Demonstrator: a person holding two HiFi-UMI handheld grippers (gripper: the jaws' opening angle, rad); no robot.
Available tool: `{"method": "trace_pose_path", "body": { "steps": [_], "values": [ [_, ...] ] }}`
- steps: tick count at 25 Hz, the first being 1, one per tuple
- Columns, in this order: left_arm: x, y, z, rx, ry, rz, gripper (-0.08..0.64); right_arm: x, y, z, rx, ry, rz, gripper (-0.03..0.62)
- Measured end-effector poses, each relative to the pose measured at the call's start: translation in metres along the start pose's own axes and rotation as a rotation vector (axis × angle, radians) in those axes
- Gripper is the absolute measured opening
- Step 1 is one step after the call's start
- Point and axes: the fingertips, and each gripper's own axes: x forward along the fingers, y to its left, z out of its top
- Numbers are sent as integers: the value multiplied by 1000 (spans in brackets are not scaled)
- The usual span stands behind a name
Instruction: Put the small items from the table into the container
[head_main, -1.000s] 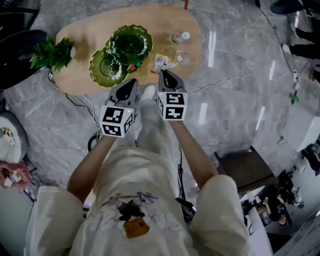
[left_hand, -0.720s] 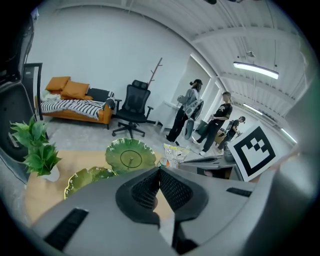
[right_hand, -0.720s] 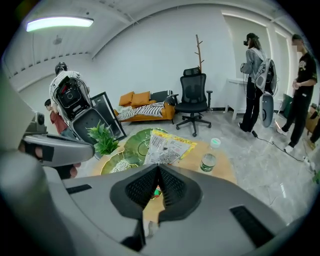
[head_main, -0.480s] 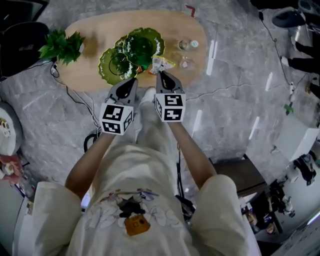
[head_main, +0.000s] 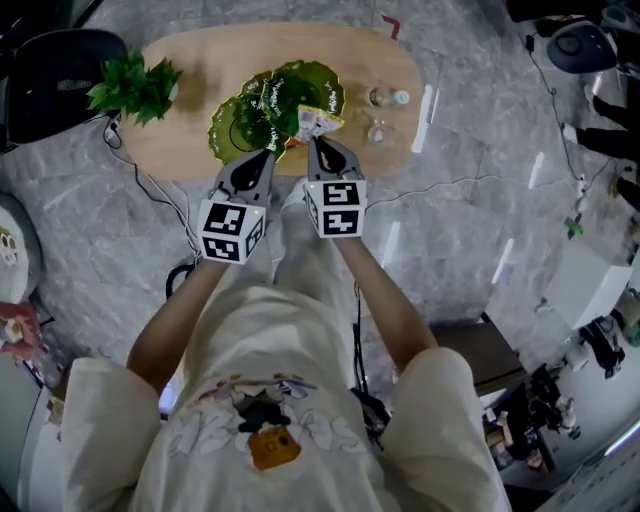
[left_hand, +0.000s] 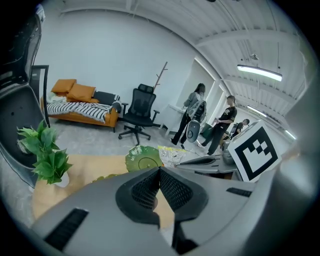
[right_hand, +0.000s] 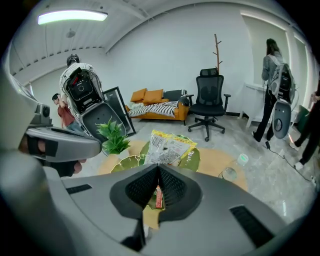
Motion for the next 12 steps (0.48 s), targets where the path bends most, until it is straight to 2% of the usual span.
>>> {"method": "trace_pose_path", "body": {
  "steps": [6, 12],
  "values": [
    [-1, 17, 2, -7, 2, 2, 8, 21, 4, 8, -24, 11, 3, 9],
    [1, 34, 7, -17, 7, 4, 8, 37, 1, 15, -4, 19, -18, 9]
  ]
}}
